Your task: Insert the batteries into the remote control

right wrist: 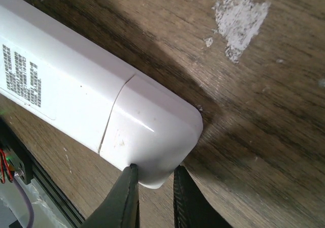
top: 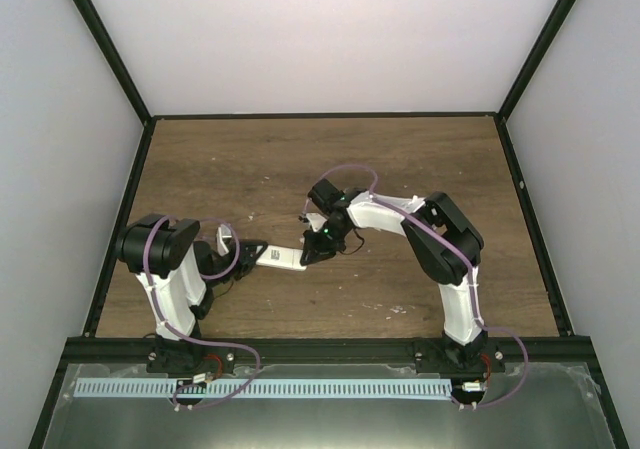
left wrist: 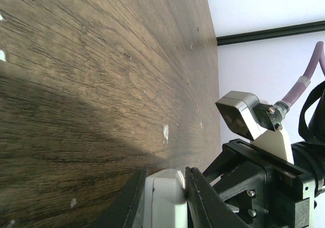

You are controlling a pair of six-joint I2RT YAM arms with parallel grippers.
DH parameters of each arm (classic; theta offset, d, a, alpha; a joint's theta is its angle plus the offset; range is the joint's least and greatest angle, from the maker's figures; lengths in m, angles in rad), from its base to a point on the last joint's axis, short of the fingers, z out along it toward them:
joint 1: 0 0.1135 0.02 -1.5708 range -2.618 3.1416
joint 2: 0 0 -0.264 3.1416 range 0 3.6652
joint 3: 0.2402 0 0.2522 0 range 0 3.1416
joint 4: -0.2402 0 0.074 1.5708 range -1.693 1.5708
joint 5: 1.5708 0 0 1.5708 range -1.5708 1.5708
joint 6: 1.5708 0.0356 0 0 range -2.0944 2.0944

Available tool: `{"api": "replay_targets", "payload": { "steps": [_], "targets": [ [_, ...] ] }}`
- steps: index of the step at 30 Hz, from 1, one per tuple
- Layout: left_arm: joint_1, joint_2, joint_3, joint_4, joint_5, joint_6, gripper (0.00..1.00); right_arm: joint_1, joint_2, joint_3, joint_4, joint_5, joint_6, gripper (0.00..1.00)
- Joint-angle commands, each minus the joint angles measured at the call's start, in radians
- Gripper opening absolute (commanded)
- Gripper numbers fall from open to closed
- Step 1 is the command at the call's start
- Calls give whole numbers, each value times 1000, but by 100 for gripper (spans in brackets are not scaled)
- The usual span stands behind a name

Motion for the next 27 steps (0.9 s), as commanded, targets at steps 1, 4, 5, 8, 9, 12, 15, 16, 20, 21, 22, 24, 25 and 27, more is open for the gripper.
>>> {"api": "replay_targets", "payload": {
  "steps": [1,4,5,8,9,12,15,16,20,21,22,24,25,27],
  "targets": [
    [-15,5,-11,71,52,35,6,7,121,-23,90,172,-12,10],
    [-15,6,-12,71,54,36,6,8,142,-8,107,143,-11,9],
    [-15,6,-13,71,53,36,6,9,150,-3,107,137,-8,9],
    [-15,-2,-23,71,44,37,6,20,167,2,105,127,13,9],
    [-15,-6,-28,71,38,36,6,25,167,-2,104,128,22,9],
    [-14,-18,-39,71,17,23,6,41,157,-39,119,118,65,8],
    [-16,-33,-47,71,2,7,6,53,148,-89,161,109,108,6],
    [-17,-39,-49,71,-1,4,6,57,147,-101,168,114,118,6],
    [-22,-60,-60,71,-19,-25,6,70,128,-148,228,161,133,5],
    [-23,-64,-64,71,-26,-31,6,75,122,-168,253,177,137,5],
    [-24,-68,-68,71,-31,-36,6,75,119,-179,274,182,141,5],
    [-29,-81,-74,71,-42,-46,6,80,118,-200,319,181,147,5],
    [-33,-86,-77,71,-48,-53,5,83,119,-211,341,178,152,5],
    [-42,-94,-82,71,-59,-61,5,94,117,-232,390,174,162,5]
  ]
}}
